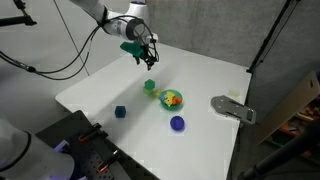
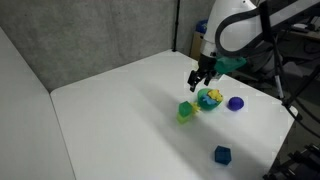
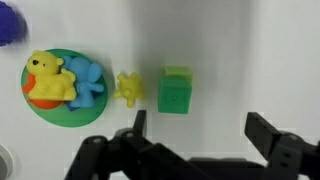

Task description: Put the dark green block on the table the put the yellow toy animal on the light green bowl

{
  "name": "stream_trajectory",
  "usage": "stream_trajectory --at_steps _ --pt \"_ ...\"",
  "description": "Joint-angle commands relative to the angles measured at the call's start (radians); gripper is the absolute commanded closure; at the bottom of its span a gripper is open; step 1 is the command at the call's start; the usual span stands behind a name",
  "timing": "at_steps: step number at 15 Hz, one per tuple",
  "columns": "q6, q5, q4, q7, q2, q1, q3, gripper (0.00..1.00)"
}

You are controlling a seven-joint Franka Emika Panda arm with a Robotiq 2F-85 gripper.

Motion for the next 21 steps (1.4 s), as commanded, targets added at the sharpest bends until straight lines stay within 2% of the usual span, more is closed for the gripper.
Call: stream_trajectory --at_steps 1,10,14,21 --pt "0.03 -0.004 0.018 -0.002 0.062 0.019 -0.024 0.0" --pt "0.151 -0.031 0.116 0.04 0.246 0.087 -0.077 0.0" --pt "0.148 -0.075 0.177 0.093 0.315 0.146 -0.13 0.0" --pt "0.161 -0.075 0.263 0.122 0.414 0.179 -0.152 0.0"
